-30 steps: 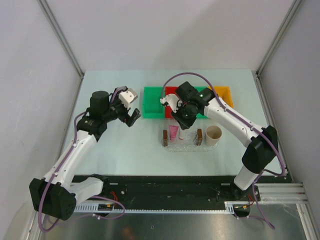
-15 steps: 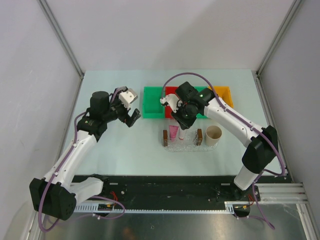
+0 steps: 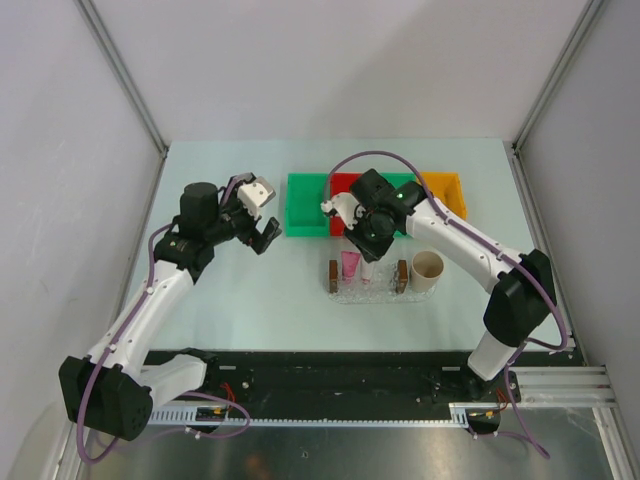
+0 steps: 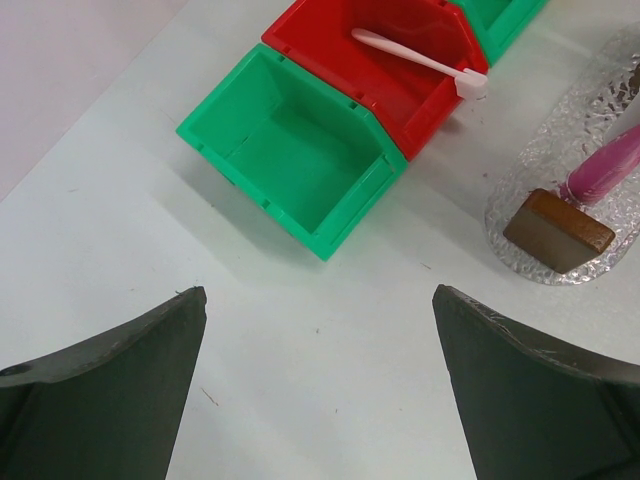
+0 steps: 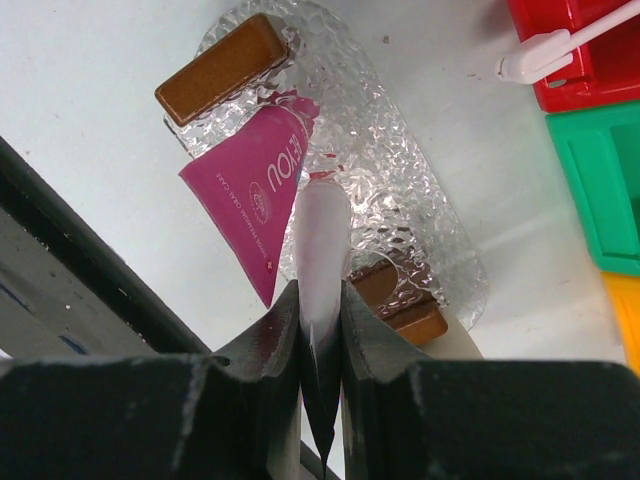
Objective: Prepare toiletry sets of a toothbrush and toothpaste on the tray
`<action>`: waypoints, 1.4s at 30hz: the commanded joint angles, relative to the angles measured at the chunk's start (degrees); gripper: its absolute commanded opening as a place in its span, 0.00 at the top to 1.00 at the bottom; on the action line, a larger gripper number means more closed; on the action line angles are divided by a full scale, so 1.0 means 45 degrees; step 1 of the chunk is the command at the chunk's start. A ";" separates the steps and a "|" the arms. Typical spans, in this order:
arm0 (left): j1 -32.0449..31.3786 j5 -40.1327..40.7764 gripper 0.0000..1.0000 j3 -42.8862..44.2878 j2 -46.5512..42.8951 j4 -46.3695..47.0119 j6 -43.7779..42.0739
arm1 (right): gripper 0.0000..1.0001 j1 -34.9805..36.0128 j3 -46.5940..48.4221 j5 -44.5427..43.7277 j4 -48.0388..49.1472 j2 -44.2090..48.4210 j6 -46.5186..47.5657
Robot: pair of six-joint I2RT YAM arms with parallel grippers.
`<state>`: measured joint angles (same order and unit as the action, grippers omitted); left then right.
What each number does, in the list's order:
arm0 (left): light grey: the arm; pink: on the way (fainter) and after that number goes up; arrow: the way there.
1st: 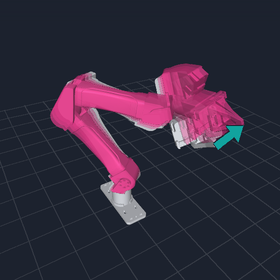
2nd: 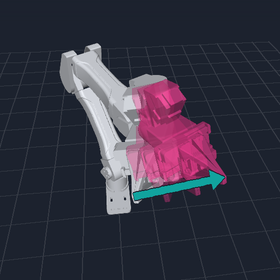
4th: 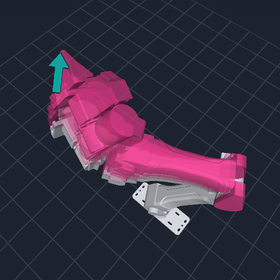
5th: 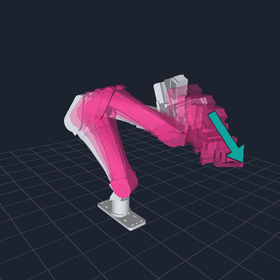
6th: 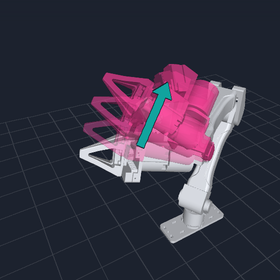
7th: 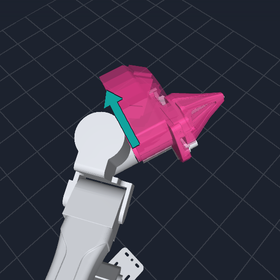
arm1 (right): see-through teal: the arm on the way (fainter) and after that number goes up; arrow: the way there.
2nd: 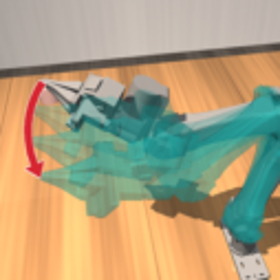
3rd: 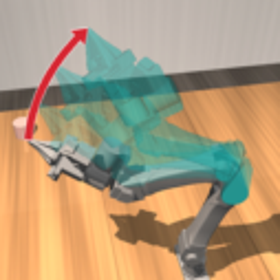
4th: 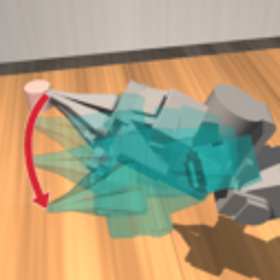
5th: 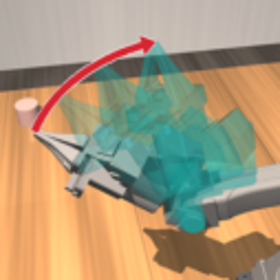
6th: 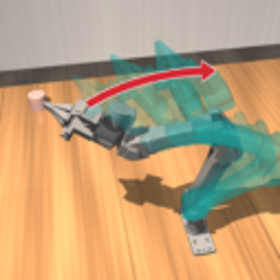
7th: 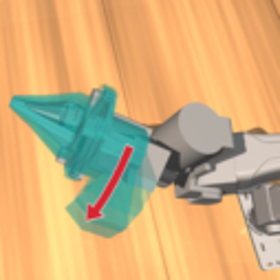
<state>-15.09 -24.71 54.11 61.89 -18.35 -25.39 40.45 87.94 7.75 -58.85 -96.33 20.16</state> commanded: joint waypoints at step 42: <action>0.0151 -0.0505 0.00 0.0027 0.0349 0.0230 0.0387 | 0.60 0.0211 -0.0110 -0.1506 0.1086 0.1230 -0.0242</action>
<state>-14.85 -25.56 54.11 63.37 -18.33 -25.34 41.17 85.08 4.80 -55.07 -95.39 19.68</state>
